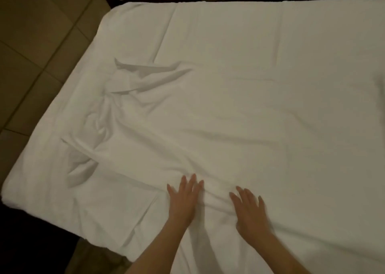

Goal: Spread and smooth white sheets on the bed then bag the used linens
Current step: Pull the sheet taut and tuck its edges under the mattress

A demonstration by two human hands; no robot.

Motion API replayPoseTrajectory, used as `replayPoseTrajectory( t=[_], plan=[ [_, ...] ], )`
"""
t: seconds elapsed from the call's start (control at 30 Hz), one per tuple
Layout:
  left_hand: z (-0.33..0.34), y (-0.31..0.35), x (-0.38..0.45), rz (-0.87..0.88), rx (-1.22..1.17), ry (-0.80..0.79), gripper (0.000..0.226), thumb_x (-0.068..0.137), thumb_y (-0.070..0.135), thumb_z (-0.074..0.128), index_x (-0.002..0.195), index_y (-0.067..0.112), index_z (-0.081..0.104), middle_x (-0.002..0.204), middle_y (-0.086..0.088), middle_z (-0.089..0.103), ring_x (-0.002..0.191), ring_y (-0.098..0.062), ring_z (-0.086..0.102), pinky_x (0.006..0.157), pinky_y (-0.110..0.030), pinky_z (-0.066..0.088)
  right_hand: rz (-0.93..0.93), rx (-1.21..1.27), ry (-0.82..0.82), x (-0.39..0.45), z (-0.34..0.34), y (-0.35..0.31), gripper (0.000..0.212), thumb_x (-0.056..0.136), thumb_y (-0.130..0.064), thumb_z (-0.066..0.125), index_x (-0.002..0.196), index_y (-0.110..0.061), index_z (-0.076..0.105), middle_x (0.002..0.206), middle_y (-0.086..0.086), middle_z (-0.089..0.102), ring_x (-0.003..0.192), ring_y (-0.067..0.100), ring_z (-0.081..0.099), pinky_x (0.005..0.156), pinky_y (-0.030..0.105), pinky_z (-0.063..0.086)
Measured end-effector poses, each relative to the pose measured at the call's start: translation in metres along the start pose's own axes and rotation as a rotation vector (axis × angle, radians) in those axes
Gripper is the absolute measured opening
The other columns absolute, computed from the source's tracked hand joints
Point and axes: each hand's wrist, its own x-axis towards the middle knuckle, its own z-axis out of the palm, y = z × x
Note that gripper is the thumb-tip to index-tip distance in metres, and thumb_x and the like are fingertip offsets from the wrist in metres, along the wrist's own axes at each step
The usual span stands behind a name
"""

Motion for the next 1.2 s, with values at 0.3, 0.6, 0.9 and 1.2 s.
replayPoseTrajectory(
  t=[0.3,0.6,0.9,1.2],
  plan=[
    [-0.050,-0.098,0.030,0.048,-0.004,0.263,0.017,0.090,0.008,0.050,0.104,0.013,0.059,0.100,-0.006,0.058,0.094,-0.028,0.055,0.064,-0.032,0.033,-0.011,-0.060,0.115,0.061,-0.078,-0.004,0.041,0.062,-0.001,0.071,0.085,-0.020,0.044,0.078,0.003,0.051,0.073,0.026,0.054,0.048,0.032,0.030],
    [0.012,-0.098,-0.016,-0.061,-0.068,-0.128,0.029,0.097,0.013,0.040,0.115,0.024,0.060,0.119,0.001,0.057,0.114,-0.019,0.054,0.090,-0.031,0.046,-0.038,0.006,-0.392,-0.013,-0.032,-0.018,0.040,0.085,-0.004,0.038,0.122,-0.015,0.049,0.119,0.006,0.052,0.104,0.025,0.059,0.084,0.031,0.048],
    [-0.027,-0.087,0.026,-0.167,-0.492,-0.293,0.009,0.088,0.030,0.056,0.090,0.021,0.055,0.089,0.003,0.063,0.085,-0.018,0.062,0.067,-0.024,0.045,0.123,0.231,-0.533,0.037,-0.047,0.007,0.013,0.088,-0.022,0.047,0.098,-0.026,0.039,0.098,-0.004,0.050,0.086,0.017,0.047,0.080,0.030,0.042],
    [-0.043,-0.053,0.054,-0.227,-0.605,-0.110,0.040,0.091,0.019,0.053,0.128,0.017,0.037,0.112,-0.009,0.054,0.096,-0.029,0.058,0.079,-0.035,0.046,0.122,0.292,-0.390,0.090,-0.055,0.018,0.027,0.092,-0.030,0.054,0.116,-0.024,0.045,0.105,-0.005,0.033,0.079,0.014,0.047,0.073,0.024,0.038]
  ],
)
